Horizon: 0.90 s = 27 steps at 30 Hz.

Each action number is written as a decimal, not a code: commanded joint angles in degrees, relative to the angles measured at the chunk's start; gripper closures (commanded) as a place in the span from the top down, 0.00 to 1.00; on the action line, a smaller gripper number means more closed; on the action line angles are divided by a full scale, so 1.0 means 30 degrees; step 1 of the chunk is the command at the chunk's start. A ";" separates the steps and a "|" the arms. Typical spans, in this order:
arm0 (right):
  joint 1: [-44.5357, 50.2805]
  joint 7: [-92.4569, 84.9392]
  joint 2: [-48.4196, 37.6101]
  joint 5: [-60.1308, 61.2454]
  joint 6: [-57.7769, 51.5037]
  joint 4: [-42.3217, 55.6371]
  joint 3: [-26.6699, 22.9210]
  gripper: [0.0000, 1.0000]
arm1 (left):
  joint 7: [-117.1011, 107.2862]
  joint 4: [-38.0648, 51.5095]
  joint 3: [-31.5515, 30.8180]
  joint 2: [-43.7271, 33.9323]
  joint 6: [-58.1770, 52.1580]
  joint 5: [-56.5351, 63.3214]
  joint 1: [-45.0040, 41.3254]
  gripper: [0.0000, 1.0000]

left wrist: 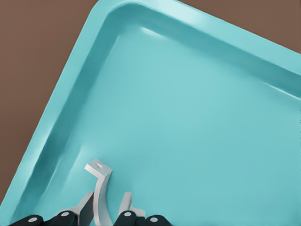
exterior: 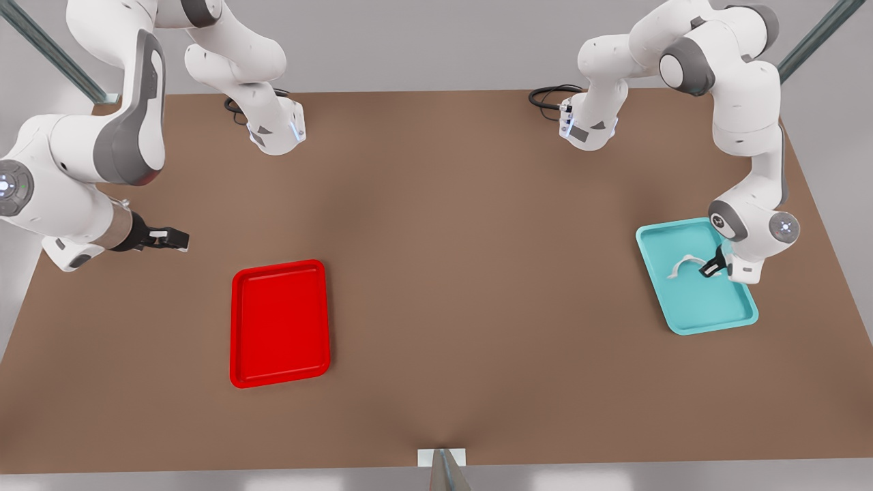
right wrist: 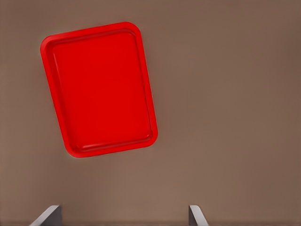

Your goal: Take the drainage pipe clamp from the left arm, pass it to the right arm, and place it in the plate on the right side

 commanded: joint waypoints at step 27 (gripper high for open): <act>0.0009 -0.0122 -0.0050 -0.0020 -0.0018 -0.0146 -0.0007 1.00 | -0.0128 0.1217 -0.0119 -0.1797 -0.3861 0.0087 -0.0635 0.21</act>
